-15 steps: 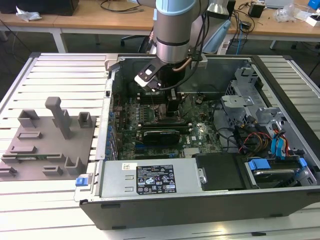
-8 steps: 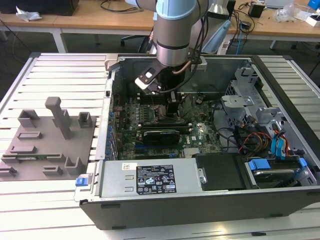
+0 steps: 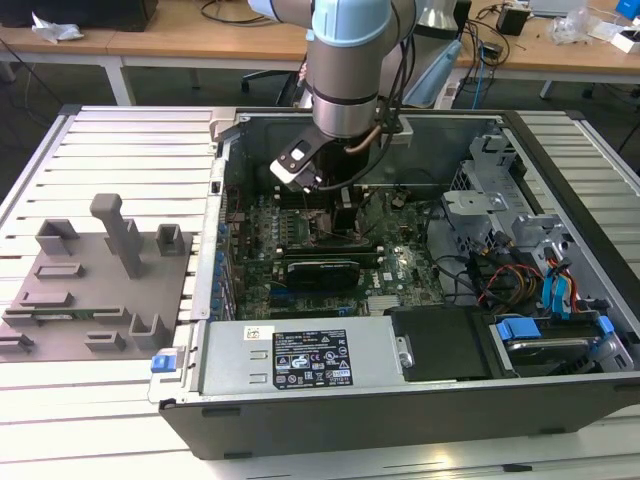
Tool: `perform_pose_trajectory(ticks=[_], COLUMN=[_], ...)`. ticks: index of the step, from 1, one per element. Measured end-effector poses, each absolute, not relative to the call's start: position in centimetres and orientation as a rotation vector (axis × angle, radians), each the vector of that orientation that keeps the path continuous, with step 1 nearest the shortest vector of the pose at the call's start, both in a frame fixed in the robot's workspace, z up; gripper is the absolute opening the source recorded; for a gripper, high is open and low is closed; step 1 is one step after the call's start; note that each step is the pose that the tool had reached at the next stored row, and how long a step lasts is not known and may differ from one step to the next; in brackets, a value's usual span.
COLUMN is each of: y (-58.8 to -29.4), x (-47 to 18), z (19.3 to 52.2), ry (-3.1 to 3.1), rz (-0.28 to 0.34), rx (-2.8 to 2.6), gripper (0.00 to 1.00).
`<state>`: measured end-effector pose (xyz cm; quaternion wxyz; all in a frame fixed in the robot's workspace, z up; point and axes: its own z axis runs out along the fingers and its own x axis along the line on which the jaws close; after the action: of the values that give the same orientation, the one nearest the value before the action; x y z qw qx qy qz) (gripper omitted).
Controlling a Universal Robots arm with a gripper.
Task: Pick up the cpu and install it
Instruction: 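Place the cpu into insertion slot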
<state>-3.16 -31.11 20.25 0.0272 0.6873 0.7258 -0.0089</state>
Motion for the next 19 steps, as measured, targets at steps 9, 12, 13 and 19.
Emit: perform_pose_trajectory(ticks=[9, 12, 13, 19], y=[-31.11, -31.09, -31.06, -31.0], x=[-3.15, -3.14, -3.14, -3.15], z=[20.02, 19.97, 19.95, 19.8], ry=[2.231, 2.231, 2.232, 2.23], rz=[-0.024, -0.02, -0.017, -0.013], rx=[2.137, 2.142, 2.143, 2.148], gripper=[0.55, 0.55, 0.55, 0.55])
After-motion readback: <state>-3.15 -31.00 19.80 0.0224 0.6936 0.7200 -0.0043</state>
